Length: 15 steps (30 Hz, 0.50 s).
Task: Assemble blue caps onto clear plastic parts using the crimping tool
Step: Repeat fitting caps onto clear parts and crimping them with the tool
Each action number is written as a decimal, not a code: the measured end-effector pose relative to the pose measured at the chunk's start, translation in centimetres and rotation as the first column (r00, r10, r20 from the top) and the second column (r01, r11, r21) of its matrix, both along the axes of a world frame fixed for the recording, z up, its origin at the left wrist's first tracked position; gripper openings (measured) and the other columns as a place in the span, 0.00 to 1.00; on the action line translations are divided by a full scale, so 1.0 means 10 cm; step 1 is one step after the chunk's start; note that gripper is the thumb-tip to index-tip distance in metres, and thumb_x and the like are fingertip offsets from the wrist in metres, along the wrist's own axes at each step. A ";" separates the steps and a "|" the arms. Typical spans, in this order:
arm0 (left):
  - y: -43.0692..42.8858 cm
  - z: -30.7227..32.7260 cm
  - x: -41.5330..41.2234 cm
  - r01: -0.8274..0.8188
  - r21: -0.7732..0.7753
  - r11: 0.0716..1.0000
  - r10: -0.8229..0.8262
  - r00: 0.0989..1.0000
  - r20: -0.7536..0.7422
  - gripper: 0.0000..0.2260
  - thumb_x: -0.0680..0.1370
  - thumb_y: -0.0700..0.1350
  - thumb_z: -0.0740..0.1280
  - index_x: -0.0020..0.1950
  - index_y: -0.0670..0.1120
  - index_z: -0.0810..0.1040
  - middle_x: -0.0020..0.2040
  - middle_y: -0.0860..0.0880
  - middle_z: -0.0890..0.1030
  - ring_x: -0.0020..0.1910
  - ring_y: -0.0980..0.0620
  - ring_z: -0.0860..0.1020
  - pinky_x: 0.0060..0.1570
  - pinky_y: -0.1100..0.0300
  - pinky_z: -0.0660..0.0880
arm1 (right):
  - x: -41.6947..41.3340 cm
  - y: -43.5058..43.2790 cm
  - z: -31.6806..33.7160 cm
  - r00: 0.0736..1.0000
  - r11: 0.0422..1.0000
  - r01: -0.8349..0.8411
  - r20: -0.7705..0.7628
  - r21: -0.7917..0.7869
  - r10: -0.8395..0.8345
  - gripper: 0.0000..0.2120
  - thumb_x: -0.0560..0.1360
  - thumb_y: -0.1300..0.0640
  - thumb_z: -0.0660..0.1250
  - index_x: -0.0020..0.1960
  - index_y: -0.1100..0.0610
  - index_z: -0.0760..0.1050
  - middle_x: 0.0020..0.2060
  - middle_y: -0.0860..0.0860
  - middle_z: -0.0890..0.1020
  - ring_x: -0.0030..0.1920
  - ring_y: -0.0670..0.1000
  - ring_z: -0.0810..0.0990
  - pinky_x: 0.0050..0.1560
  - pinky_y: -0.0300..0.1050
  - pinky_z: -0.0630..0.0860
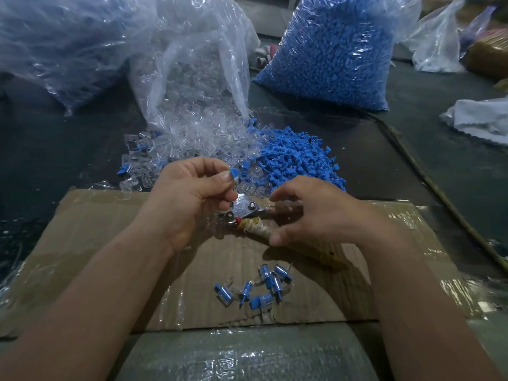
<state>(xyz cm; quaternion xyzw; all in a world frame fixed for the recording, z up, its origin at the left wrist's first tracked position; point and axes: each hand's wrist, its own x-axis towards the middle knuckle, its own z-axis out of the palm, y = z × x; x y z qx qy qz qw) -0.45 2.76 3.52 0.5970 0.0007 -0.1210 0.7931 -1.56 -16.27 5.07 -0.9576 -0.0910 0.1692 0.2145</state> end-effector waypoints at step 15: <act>0.02 -0.02 0.04 -0.074 -0.007 0.997 0.074 0.997 0.037 0.06 0.64 0.37 0.66 0.40 0.41 0.74 0.26 0.51 0.78 0.25 0.58 0.77 0.23 0.69 0.73 | -0.01 0.18 -0.02 0.983 0.976 -0.017 0.176 -0.218 0.056 0.08 0.66 0.49 0.69 0.43 0.51 0.78 0.35 0.45 0.72 0.35 0.44 0.69 0.31 0.39 0.62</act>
